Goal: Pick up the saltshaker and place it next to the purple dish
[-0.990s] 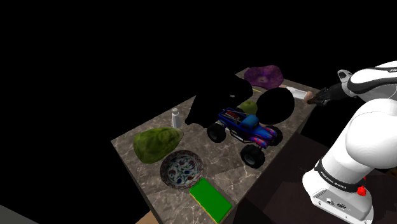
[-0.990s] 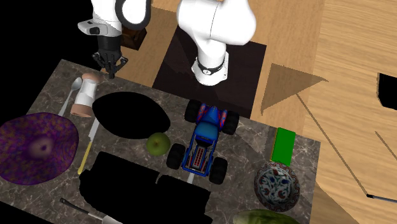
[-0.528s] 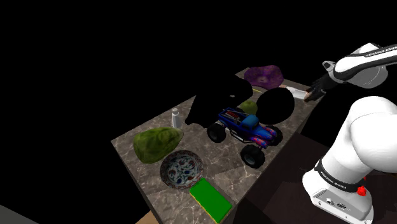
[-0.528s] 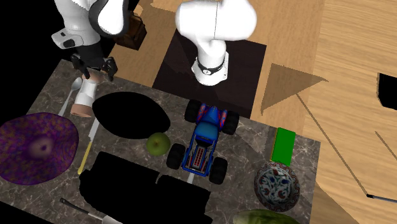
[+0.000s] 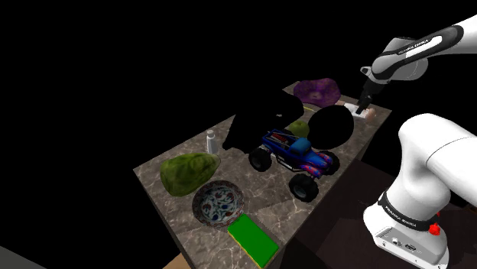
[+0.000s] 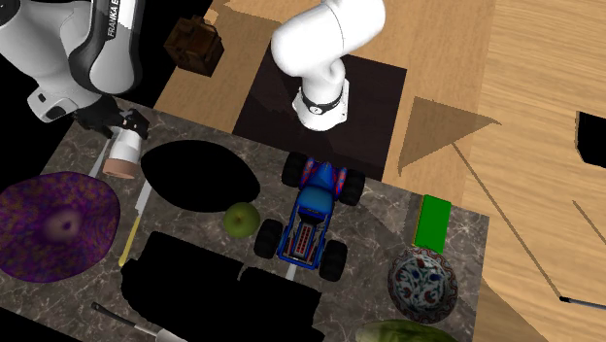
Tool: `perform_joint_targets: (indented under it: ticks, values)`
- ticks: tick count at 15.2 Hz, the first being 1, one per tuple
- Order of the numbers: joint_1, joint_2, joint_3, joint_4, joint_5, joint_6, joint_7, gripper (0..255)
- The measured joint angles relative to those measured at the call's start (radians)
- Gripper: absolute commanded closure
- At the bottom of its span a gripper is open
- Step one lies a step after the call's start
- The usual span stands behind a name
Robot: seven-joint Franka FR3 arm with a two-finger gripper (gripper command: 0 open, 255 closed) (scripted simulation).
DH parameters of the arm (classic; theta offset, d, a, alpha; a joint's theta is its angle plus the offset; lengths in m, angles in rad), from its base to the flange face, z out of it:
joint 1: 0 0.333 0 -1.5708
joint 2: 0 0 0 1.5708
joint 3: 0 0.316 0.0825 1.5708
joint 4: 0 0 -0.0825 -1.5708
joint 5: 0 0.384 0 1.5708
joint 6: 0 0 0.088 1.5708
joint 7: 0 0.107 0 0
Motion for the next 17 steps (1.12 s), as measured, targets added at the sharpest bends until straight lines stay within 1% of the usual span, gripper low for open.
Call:
perform_joint_targets:
  ticks: [2, 5, 8, 11, 12, 17]
  values:
    - [0.045, -0.013, -0.045, 0.006, -0.023, 0.013, 0.017, 0]
    - [0.098, -0.034, -0.105, 0.006, -0.058, 0.041, 0.04, 0]
    - [0.11, -0.039, -0.117, 0.008, -0.066, 0.046, 0.046, 0]
    - [0.112, -0.04, -0.118, 0.009, -0.067, 0.046, 0.046, 0]
    - [0.112, -0.04, -0.118, 0.009, -0.067, 0.046, 0.046, 255]
    - [0.112, -0.04, -0.119, 0.009, -0.067, 0.046, 0.046, 255]
